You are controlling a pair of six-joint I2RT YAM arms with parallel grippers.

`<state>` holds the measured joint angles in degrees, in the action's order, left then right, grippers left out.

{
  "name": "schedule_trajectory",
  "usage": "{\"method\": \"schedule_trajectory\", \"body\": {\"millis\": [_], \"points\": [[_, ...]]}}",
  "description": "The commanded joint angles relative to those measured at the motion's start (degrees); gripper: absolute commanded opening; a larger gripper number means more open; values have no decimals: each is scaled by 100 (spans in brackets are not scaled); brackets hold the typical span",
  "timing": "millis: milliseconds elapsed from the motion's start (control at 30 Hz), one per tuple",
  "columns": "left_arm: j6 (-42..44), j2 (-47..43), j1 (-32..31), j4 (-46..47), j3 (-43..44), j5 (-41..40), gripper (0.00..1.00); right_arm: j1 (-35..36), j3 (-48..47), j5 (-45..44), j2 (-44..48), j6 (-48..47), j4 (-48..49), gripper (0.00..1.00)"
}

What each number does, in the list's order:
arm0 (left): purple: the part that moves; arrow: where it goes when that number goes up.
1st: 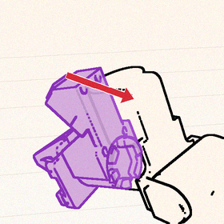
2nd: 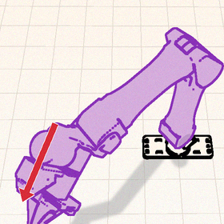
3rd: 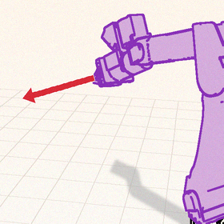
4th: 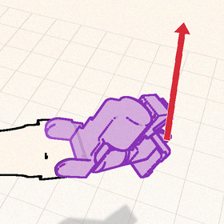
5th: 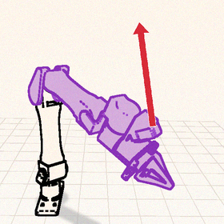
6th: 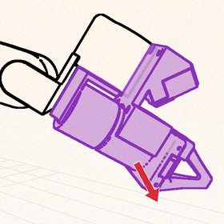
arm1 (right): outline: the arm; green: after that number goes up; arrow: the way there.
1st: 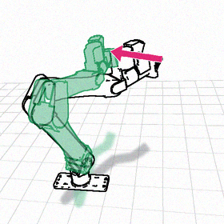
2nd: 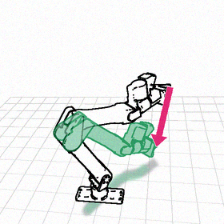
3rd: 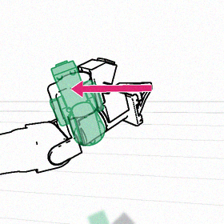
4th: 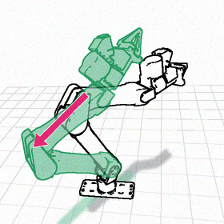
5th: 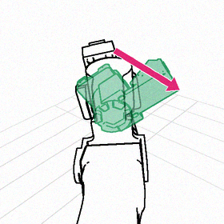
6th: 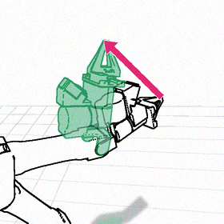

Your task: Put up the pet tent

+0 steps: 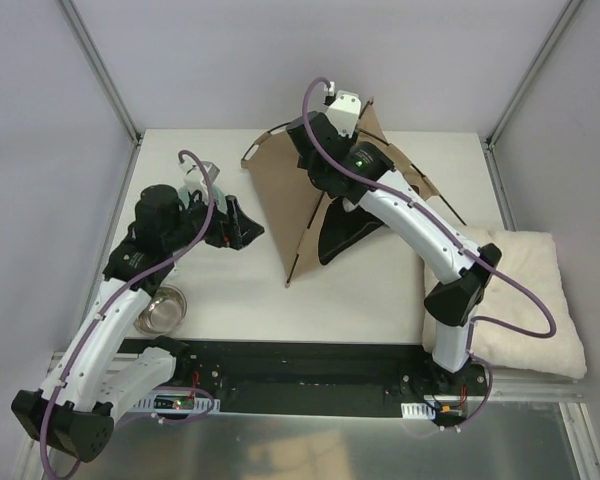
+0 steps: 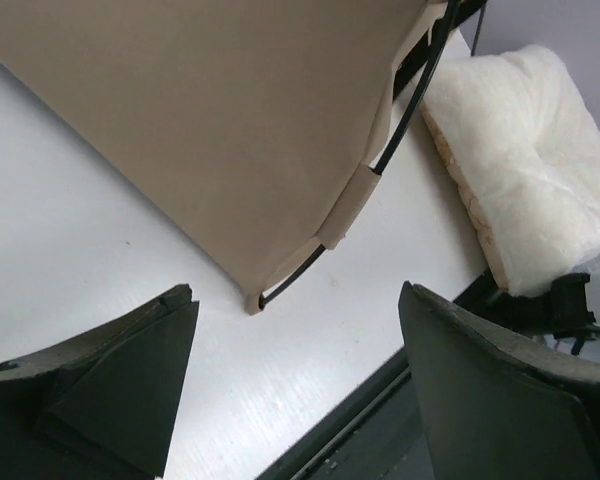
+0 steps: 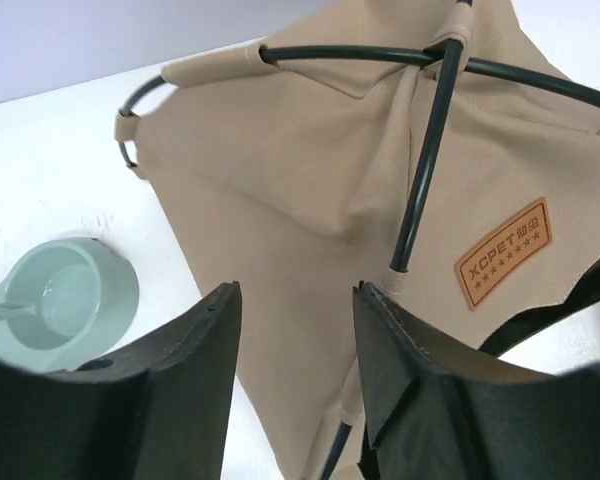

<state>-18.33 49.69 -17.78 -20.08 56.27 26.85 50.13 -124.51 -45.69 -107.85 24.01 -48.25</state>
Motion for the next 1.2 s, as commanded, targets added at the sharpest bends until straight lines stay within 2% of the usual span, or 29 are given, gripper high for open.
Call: {"method": "schedule_trajectory", "body": {"millis": [0,100,233,400,633,800,867,900,967,1033,1067,1167], "points": [[-733,242,-339,1170,-493,84,83,-3,-135,104,334,227,-71,60],[-725,453,-760,1628,-740,-346,81,-21,75,209,598,244,-62,70],[-278,778,-1297,2173,-811,-760,80,-73,532,534,1151,253,61,76],[31,1235,-1737,2806,-820,-866,79,-231,954,1044,1819,306,158,79],[531,2114,-2387,2825,-451,-1392,71,-451,1552,1247,2584,288,263,79],[795,2545,-2809,2650,-196,-2647,65,-723,2096,1221,3024,341,272,79],[804,2712,-2888,2518,-20,-3184,58,-811,2281,1221,3156,394,272,78],[813,2808,-2898,2474,41,-3360,51,-829,2351,1229,3217,411,272,79],[892,2932,-2933,2290,191,-3546,32,-891,2475,1238,3314,429,281,78],[962,2994,-2933,2044,349,-3792,10,-943,2554,1247,3402,429,272,78],[1058,2994,-2933,1886,410,-3853,2,-961,2589,1256,3446,420,272,78],[1322,2854,-2924,1622,595,-4012,0,-1031,2677,1343,3569,315,272,78]]}}
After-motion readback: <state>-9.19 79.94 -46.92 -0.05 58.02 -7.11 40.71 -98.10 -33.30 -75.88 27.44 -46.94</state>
